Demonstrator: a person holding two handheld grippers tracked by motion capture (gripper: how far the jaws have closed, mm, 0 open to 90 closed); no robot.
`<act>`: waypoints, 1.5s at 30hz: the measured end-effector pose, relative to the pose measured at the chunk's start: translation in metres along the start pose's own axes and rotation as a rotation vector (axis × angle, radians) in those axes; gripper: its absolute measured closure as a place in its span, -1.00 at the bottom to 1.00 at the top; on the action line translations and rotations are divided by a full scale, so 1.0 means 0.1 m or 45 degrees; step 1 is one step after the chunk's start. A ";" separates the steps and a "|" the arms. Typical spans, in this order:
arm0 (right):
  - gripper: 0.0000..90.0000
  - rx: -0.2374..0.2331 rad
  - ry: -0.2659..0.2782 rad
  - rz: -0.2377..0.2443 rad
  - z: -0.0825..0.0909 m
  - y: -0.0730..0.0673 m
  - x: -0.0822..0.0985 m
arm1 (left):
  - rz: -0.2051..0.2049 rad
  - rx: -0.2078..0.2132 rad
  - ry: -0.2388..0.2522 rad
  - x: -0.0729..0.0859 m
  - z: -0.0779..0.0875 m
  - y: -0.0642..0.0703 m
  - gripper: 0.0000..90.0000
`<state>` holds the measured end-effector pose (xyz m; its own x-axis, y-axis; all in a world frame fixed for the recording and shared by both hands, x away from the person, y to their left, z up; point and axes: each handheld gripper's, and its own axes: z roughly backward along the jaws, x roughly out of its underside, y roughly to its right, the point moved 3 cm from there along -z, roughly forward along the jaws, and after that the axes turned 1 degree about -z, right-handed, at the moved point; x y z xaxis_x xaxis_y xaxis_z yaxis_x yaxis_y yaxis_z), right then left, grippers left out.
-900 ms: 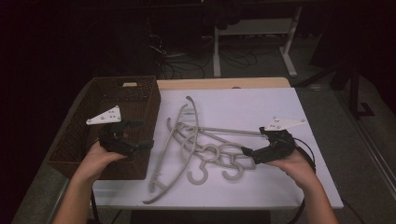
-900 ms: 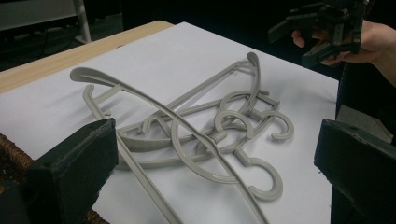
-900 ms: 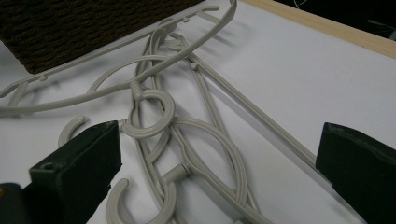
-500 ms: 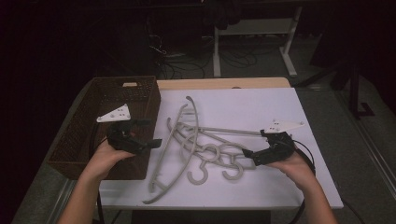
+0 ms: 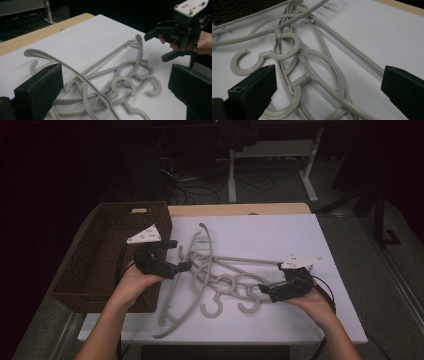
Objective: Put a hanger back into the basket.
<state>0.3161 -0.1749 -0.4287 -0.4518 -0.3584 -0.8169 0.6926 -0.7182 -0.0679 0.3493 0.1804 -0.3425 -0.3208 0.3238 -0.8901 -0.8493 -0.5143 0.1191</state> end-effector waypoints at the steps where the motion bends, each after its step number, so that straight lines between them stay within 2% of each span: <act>1: -1.00 -0.001 0.000 -0.005 0.00 0.00 0.00 | 0.001 -0.006 -0.006 -0.02 -0.04 0.00 -1.00; 6: -1.00 -0.002 -0.020 -0.004 -0.02 0.00 0.03 | 0.025 -0.028 0.001 -0.04 -0.19 -0.02 -1.00; 11: -1.00 -0.003 -0.021 -0.004 -0.02 0.01 0.03 | 0.035 -0.063 -0.051 0.00 -0.40 -0.07 -1.00; 18: -1.00 -0.002 -0.024 -0.001 -0.02 0.01 0.03 | 0.080 -0.165 -0.101 0.10 -0.66 -0.20 -0.99; 20: -1.00 -0.003 -0.022 -0.004 -0.01 0.01 0.03 | 0.080 -0.211 -0.122 0.12 -0.73 -0.25 -0.99; 22: -1.00 -0.003 -0.022 -0.003 -0.01 0.01 0.03 | 0.076 -0.231 -0.129 0.13 -0.76 -0.28 -0.90; 23: -1.00 -0.003 -0.024 -0.003 -0.01 0.01 0.03 | 0.086 -0.275 -0.141 0.16 -0.81 -0.33 -0.90; 25: -1.00 0.000 -0.029 0.001 -0.02 0.01 0.04 | 0.094 -0.325 -0.170 0.19 -0.86 -0.40 -0.84; 28: -1.00 -0.001 -0.029 0.004 -0.02 0.01 0.04 | 0.129 -0.340 -0.187 0.24 -0.94 -0.50 -0.72; 30: -1.00 -0.001 -0.030 0.006 -0.02 0.01 0.04 | 0.131 -0.389 -0.214 0.28 -1.00 -0.56 -0.68; 32: -1.00 -0.002 -0.031 0.007 -0.02 0.01 0.04 | 0.147 -0.411 -0.233 0.33 -1.04 -0.61 -0.63; 37: -1.00 -0.003 -0.037 0.010 -0.02 0.01 0.04 | 0.200 -0.502 -0.261 0.41 -1.10 -0.75 -0.36; 43: -1.00 -0.007 -0.039 0.012 -0.02 0.00 0.04 | 0.227 -0.555 -0.329 0.50 -1.15 -0.84 -0.13; 45: -1.00 -0.006 -0.044 0.015 -0.03 0.00 0.04 | 0.238 -0.562 -0.343 0.52 -1.16 -0.86 0.03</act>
<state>0.3162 -0.1747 -0.4343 -0.4627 -0.3877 -0.7973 0.7005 -0.7111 -0.0607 0.4545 0.1500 -0.4498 -0.5943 0.3572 -0.7206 -0.5298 -0.8480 0.0167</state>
